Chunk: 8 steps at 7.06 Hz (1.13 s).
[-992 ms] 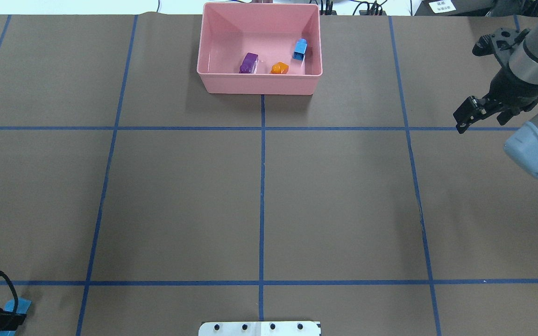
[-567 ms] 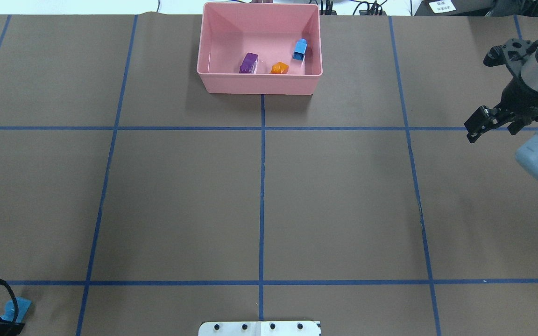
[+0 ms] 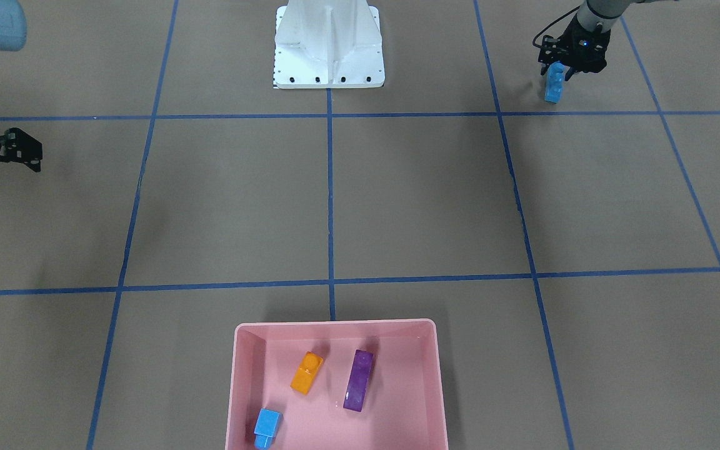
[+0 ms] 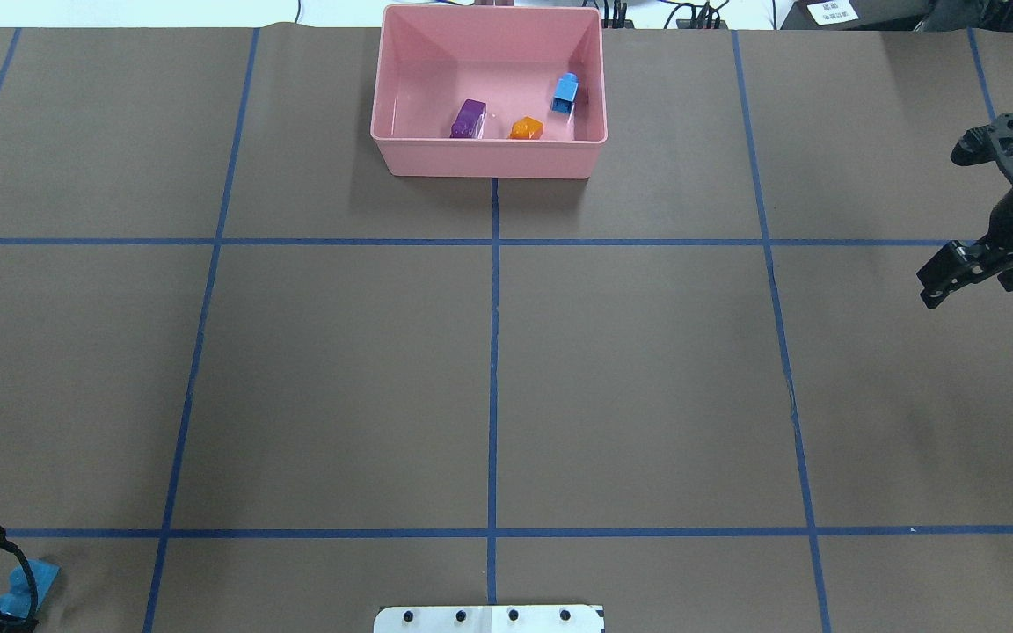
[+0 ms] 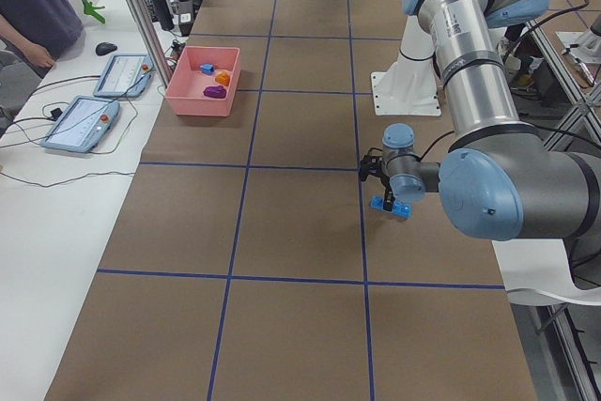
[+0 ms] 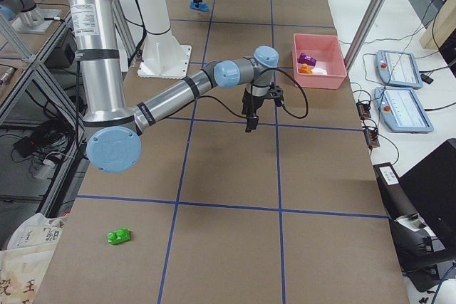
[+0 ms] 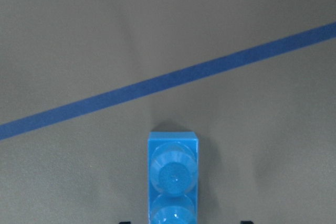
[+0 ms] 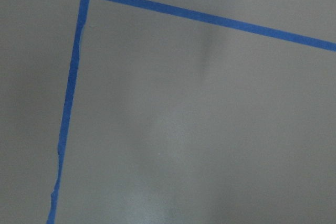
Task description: Put all blocks into box
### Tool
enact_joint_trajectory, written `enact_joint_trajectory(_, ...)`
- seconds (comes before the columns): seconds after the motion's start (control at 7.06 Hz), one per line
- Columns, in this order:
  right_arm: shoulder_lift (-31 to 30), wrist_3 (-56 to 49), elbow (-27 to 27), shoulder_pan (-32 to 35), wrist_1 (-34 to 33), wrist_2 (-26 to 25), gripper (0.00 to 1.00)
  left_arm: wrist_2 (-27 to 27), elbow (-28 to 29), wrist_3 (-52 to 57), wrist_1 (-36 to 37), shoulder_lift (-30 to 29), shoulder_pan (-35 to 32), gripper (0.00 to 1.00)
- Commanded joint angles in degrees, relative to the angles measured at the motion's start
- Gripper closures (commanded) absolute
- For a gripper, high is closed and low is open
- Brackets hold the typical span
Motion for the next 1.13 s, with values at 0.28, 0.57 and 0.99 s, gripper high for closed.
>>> enact_joint_trajectory(0.28,-7.1,-6.8,3.6,1.1,0.2,0.0,0.0,0.0,-0.6,-0.1,-0.1,0.2,-0.3,1.0)
enact_joint_trajectory(0.57,-10.0,-14.7,3.6,5.5,0.2,0.0,0.0,-0.8,-7.5,-2.3,0.0,3.1,-1.2,1.0)
enact_joint_trajectory(0.99,-15.8,-30.1,2.8,13.5,0.4,-0.3,0.0,-10.9,-8.7,-1.6,3.3,-0.5,-11.0,1.0)
